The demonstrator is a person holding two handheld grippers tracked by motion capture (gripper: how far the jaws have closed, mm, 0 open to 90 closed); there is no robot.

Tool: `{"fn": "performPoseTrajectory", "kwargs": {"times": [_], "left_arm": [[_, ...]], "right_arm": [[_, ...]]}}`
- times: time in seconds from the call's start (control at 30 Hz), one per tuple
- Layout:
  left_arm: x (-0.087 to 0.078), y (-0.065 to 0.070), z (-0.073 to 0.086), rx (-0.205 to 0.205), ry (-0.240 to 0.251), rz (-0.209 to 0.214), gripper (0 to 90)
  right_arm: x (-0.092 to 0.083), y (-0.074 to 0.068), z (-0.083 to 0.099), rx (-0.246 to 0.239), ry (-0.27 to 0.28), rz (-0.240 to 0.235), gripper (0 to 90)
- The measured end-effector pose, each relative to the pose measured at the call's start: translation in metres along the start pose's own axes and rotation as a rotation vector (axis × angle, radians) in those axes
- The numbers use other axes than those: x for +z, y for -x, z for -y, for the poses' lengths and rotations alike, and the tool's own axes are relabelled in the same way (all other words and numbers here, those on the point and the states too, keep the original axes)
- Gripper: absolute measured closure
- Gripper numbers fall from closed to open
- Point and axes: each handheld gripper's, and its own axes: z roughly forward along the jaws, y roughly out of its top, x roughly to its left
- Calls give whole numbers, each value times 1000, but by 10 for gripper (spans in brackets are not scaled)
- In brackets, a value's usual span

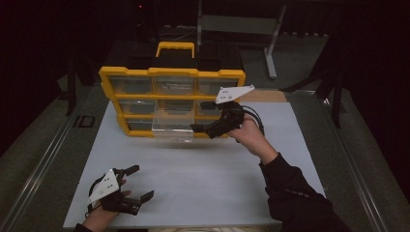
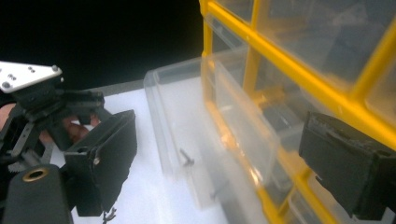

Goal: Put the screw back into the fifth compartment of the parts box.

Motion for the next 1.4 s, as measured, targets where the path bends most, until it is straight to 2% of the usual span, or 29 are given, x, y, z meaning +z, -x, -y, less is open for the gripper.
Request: {"fn": "performPoseTrajectory", "kwargs": {"times": [0.23, 0.37, 0.67, 0.77, 1.0, 1.27, 1.4], "left_arm": [[0, 0, 0, 2, -2, 2, 18], [0, 0, 0, 3, -1, 1, 17], [-1, 1, 0, 6, 0, 2, 18], [0, 1, 0, 8, -2, 2, 17], [0, 1, 0, 8, -4, 1, 18], [0, 1, 0, 9, -2, 2, 17], [0, 1, 0, 10, -2, 2, 17]], "right_arm": [[-22, 3, 27, 42, 33, 37, 135], [-29, 3, 41, 47, 38, 43, 138], [-39, -8, 87, 47, 52, 28, 143], [-44, -11, 103, 53, 47, 42, 144], [-56, -18, 136, 68, 32, 35, 144], [-69, -23, 168, 92, 3, 84, 145], [-82, -21, 180, 120, 21, 124, 144]]}}
